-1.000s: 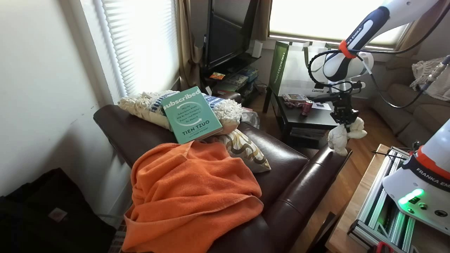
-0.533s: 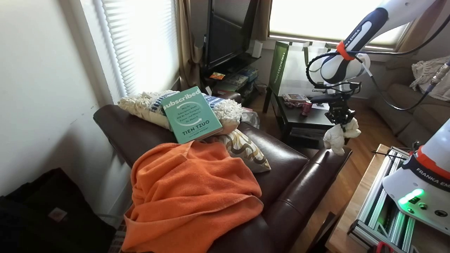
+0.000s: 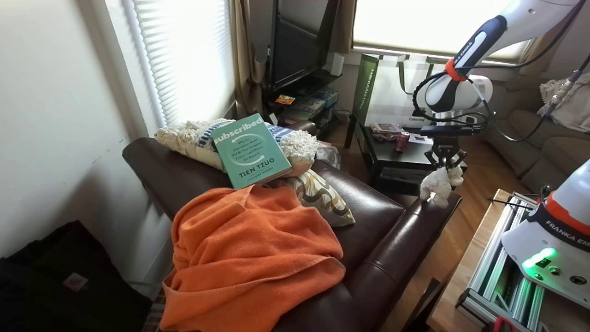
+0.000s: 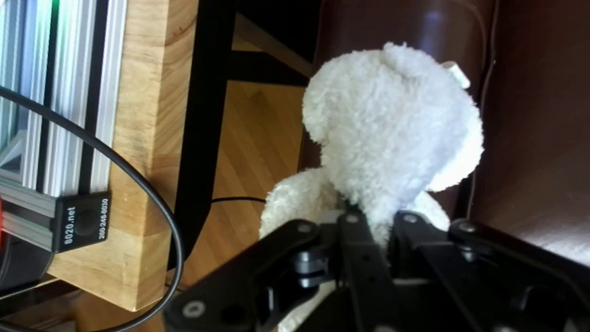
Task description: Pick up the white stuffed toy and put it on the right arm rest of the couch
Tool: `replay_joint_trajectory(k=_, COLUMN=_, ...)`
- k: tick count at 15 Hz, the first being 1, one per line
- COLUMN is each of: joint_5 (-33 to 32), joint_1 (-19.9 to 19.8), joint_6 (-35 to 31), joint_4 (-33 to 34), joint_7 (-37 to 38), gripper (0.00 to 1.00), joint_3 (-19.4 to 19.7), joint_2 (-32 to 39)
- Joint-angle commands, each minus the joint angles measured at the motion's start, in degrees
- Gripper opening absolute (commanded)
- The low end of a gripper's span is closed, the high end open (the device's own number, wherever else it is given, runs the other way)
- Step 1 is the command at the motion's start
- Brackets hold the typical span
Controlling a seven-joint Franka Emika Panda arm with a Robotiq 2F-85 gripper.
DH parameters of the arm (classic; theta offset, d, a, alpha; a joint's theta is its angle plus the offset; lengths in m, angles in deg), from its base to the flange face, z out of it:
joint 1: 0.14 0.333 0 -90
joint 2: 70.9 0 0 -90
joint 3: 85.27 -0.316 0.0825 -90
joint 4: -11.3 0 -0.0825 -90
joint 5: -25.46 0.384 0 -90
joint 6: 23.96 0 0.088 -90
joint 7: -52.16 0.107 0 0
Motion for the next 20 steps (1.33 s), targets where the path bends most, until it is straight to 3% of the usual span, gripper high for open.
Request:
replay_joint_trajectory(k=1, joint_5=4.63, joint_1=-1.35, joint_6=-1.22, joint_4=0.03, joint_7=-15.55, gripper=0.02, joint_3=-0.04, joint_2=2.34)
replay_joint_trajectory(k=8, joint_5=2.36, joint_1=0.49, joint_6=2.11, joint_4=1.37, joint_7=-35.37, gripper=0.02, joint_3=0.15, joint_2=8.29)
replay_joint_trajectory(k=11, joint_5=6.10, joint_1=1.57, joint_6=-1.13, joint_4=-0.14, joint_7=-31.24, gripper=0.02, joint_3=0.92, joint_2=9.66)
replay_joint_trajectory(k=18, joint_5=23.68, joint_1=-0.02, joint_6=-9.60, joint_4=-1.34, joint_7=-26.19, gripper=0.02, joint_3=-0.54, joint_2=10.12)
replay_joint_trajectory(k=20, joint_5=24.58, joint_1=1.77, joint_6=-8.82, joint_4=-1.50, joint_7=-22.22, gripper=0.02, joint_3=0.81, joint_2=10.72)
